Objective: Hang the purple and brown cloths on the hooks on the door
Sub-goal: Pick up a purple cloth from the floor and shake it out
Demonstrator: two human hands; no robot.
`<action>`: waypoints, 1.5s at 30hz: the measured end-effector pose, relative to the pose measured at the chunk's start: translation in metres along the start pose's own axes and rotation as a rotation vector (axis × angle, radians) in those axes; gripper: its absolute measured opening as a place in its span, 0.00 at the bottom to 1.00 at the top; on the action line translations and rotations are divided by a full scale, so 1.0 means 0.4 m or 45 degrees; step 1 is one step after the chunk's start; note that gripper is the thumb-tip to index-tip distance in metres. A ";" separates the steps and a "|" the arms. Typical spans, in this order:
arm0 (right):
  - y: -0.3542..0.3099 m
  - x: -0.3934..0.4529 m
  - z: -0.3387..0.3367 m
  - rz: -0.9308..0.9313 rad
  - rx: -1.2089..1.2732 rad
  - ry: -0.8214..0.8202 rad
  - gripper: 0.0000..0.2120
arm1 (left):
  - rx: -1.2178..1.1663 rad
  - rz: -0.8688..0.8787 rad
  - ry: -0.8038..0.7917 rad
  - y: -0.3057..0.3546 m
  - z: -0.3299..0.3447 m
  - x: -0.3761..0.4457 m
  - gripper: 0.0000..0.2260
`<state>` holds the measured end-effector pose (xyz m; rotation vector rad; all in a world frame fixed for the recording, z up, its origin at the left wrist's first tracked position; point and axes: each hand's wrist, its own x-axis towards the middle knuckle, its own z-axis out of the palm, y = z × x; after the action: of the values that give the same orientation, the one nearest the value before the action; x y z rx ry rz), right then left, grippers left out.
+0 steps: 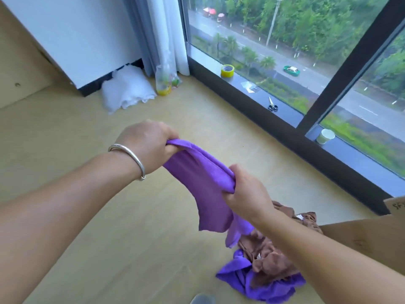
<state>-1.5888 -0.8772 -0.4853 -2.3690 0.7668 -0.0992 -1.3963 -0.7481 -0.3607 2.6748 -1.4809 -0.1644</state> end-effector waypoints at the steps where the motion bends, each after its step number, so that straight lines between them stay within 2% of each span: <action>1: -0.028 0.004 0.018 -0.020 -0.043 -0.019 0.10 | 0.016 -0.046 0.002 -0.038 -0.005 -0.041 0.12; 5: -0.142 0.015 0.102 -0.101 -0.320 -0.207 0.13 | 0.070 -0.225 -0.023 -0.189 0.015 -0.220 0.09; 13: -0.337 0.007 0.293 -0.442 -0.665 -0.379 0.12 | 0.031 -0.546 0.002 -0.449 0.141 -0.522 0.09; 17: -0.417 -0.004 0.383 -0.670 -0.531 -0.389 0.04 | 0.006 -0.659 -0.003 -0.565 0.190 -0.654 0.11; 21: -0.500 0.003 0.467 -0.786 -0.418 -0.665 0.15 | 0.008 -0.810 -0.074 -0.687 0.240 -0.764 0.14; 24: -0.554 0.029 0.525 -0.786 -0.425 -0.727 0.17 | 0.012 -0.887 -0.145 -0.774 0.275 -0.821 0.15; 28: -0.648 0.076 0.608 -0.874 -0.616 -0.603 0.04 | 0.027 -0.973 -0.225 -0.872 0.310 -0.864 0.13; 31: -0.746 0.129 0.656 -0.821 -0.869 -0.546 0.12 | 0.062 -1.024 -0.203 -0.939 0.312 -0.877 0.10; 34: -0.849 0.171 0.675 -0.776 -1.114 -0.474 0.13 | 0.191 -1.043 -0.265 -0.991 0.266 -0.871 0.08; 36: -0.922 0.195 0.664 -0.757 -1.161 -0.415 0.14 | 0.214 -1.078 -0.262 -1.022 0.212 -0.878 0.09; 38: -1.010 0.201 0.637 -0.785 -1.116 -0.316 0.14 | 0.202 -1.135 -0.160 -1.050 0.140 -0.919 0.08; 41: -1.048 0.222 0.603 -0.891 -1.082 -0.154 0.12 | 0.131 -1.150 0.018 -1.080 0.109 -0.938 0.10; 45: -1.060 0.172 0.544 -1.091 -0.922 -0.035 0.10 | 0.049 -1.125 0.277 -1.057 0.083 -1.015 0.26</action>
<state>-1.2640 -0.5290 -0.4130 -3.2194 -0.3586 -0.1610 -1.2596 -0.1803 -0.4227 3.0395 -0.1786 0.1081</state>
